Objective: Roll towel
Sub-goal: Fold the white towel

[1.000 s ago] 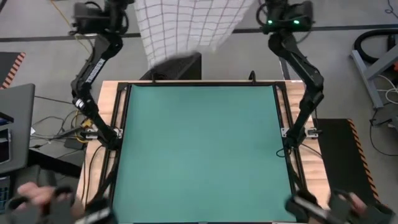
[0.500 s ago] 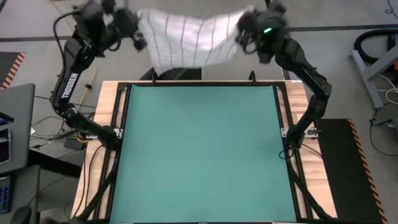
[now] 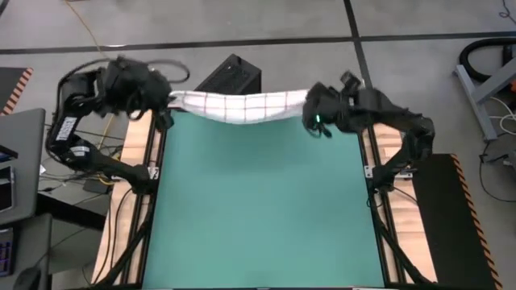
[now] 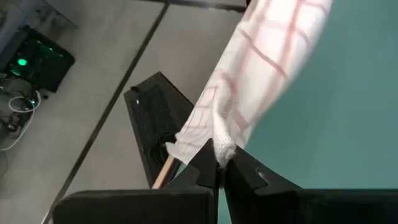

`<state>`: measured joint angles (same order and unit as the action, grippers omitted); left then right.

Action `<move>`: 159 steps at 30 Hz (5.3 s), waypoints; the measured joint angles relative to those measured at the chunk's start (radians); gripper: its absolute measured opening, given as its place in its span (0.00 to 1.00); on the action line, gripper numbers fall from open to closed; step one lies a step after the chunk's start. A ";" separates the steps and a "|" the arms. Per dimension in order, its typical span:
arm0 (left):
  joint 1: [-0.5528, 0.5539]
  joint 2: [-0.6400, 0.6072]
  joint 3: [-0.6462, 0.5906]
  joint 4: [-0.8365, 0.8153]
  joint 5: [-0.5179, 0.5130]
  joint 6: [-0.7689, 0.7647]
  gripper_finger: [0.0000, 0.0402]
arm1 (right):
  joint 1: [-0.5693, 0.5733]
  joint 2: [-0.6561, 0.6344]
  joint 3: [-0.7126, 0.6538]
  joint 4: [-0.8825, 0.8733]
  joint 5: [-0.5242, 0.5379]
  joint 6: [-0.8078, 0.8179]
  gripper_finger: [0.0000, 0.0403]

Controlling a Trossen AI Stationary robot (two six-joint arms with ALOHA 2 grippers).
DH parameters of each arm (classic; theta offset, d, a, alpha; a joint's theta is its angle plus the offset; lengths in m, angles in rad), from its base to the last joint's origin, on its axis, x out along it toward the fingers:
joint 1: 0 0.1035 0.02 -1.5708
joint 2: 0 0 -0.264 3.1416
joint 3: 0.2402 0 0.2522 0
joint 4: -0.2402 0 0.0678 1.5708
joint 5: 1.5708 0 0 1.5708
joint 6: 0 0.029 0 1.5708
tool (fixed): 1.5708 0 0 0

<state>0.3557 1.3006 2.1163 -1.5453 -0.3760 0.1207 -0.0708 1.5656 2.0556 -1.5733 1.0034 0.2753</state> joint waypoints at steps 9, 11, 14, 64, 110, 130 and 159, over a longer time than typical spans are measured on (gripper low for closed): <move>-0.379 -0.172 -0.372 0.116 -0.226 -0.265 0.00 | 0.328 -0.013 -0.127 0.003 0.046 0.289 0.03; -0.439 -0.205 -0.500 0.201 -0.225 -0.303 0.00 | 0.399 -0.010 -0.146 0.005 0.069 0.344 0.03; -0.535 -0.229 -0.680 0.337 -0.221 -0.355 0.00 | 0.482 0.000 -0.188 0.003 0.096 0.458 0.03; -1.463 0.060 -0.744 0.550 -0.434 -0.847 0.00 | 1.074 0.010 -0.441 0.310 0.209 0.804 0.03; -0.739 -0.175 -1.317 0.357 -0.886 -0.805 0.00 | 0.022 0.007 -0.751 0.243 0.050 0.419 0.03; -0.447 -0.175 -1.498 0.914 -0.832 -0.260 0.00 | -0.105 0.007 -0.751 0.266 -0.010 0.332 0.03; -0.142 -0.189 -1.482 1.053 -0.628 0.078 0.00 | -0.256 0.010 -0.750 0.516 -0.037 0.004 0.03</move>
<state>0.2139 1.1118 0.6346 -0.4928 -1.0040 0.1986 -0.3272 1.5757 1.3052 -1.0577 0.9669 0.2788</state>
